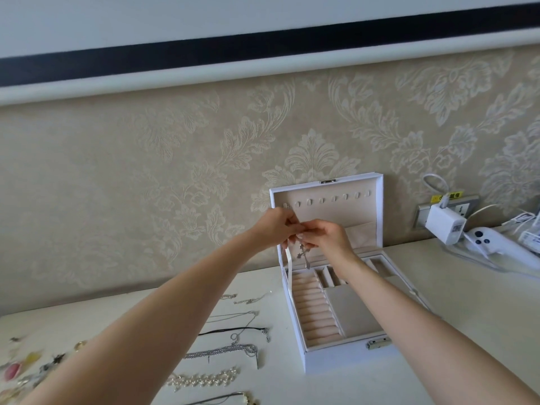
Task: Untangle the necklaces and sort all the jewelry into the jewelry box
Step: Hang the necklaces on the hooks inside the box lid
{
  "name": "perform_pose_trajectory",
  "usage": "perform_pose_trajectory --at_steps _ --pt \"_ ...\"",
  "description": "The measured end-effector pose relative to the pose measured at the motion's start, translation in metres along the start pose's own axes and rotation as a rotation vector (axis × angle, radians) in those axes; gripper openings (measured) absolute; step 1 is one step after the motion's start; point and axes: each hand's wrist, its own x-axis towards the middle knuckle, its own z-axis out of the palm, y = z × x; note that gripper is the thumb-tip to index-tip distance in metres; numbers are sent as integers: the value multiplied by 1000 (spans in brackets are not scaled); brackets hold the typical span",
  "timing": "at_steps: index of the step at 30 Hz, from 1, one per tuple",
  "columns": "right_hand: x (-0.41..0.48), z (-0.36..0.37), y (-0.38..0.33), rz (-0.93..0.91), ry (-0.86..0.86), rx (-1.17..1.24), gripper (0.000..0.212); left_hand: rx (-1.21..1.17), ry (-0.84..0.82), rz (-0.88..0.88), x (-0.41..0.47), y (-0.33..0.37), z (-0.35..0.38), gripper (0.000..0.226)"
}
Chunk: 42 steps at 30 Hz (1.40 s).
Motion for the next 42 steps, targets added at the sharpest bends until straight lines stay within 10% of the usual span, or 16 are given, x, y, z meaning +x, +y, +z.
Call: perform_pose_trajectory --at_steps 13,20,42 --pt "50 -2 -13 -31 182 -116 1 -8 409 -117 27 1 9 26" --pt "63 15 -11 -61 369 -254 28 -56 640 -335 34 13 31 24" --pt "47 11 2 144 298 -134 20 38 441 -302 16 0 41 27"
